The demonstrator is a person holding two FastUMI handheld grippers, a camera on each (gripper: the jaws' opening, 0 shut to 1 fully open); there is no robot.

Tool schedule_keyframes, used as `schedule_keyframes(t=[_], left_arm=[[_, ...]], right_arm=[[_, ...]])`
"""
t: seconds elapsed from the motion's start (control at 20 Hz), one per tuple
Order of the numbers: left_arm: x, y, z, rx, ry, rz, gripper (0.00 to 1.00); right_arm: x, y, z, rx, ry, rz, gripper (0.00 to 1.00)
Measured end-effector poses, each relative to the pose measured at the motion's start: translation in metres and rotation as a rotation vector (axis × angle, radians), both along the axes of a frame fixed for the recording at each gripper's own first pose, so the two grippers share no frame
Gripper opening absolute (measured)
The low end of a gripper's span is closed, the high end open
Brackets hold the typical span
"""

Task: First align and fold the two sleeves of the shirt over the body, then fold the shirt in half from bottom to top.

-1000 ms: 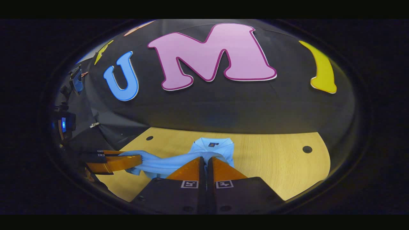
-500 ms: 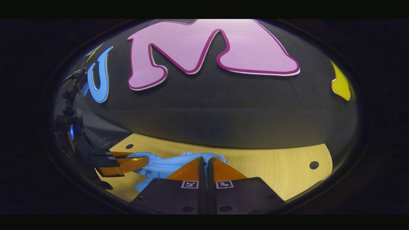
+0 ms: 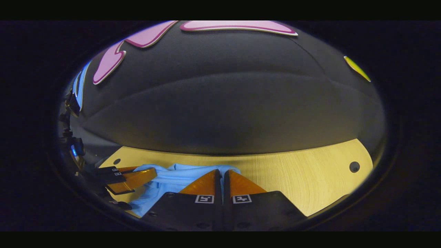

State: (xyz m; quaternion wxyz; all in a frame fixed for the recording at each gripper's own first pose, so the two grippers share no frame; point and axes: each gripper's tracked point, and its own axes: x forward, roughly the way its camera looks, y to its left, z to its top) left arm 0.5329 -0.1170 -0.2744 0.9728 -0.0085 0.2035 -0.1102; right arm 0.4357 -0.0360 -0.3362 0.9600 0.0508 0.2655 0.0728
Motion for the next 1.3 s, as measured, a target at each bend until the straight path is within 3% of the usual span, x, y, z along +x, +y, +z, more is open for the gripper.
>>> schedule_keyframes(t=[0.05, 0.1, 0.15, 0.2, 0.25, 0.3, 0.45, 0.5, 0.85, 1.3], left_arm=[[0.004, 0.001, -0.001, 0.012, -0.015, 0.009, 0.06], [0.006, 0.005, -0.004, 0.041, -0.023, 0.019, 0.08], [0.008, 0.010, -0.005, 0.071, -0.029, 0.032, 0.14], [0.008, 0.007, -0.006, 0.082, -0.022, 0.032, 0.17], [0.004, 0.006, -0.004, 0.081, -0.016, 0.037, 0.22], [-0.001, 0.006, 0.000, 0.072, -0.017, 0.038, 0.28], [-0.026, 0.015, 0.028, 0.073, -0.088, 0.040, 1.00], [-0.039, 0.023, 0.041, 0.083, -0.116, 0.054, 0.98], [-0.180, 0.044, 0.152, 0.006, -0.284, 0.114, 0.98], [-0.389, 0.032, 0.252, 0.004, -0.454, 0.085, 0.98]], right_arm=[[-0.001, 0.000, -0.006, -0.028, 0.000, 0.002, 0.00], [-0.004, 0.000, -0.008, -0.056, -0.002, 0.006, 0.12], [-0.006, -0.002, -0.009, -0.082, -0.007, 0.005, 0.02], [-0.007, -0.007, -0.006, -0.097, -0.010, -0.001, 0.18], [-0.005, -0.007, -0.004, -0.094, -0.013, -0.007, 0.16], [-0.008, -0.007, 0.001, -0.084, -0.018, -0.016, 0.26], [-0.030, -0.016, 0.021, -0.116, -0.056, -0.062, 0.80], [-0.044, -0.022, 0.027, -0.140, -0.066, -0.078, 0.98], [-0.152, -0.027, 0.125, -0.199, -0.157, -0.125, 0.97], [-0.325, -0.005, 0.256, -0.206, -0.305, -0.093, 0.98]])
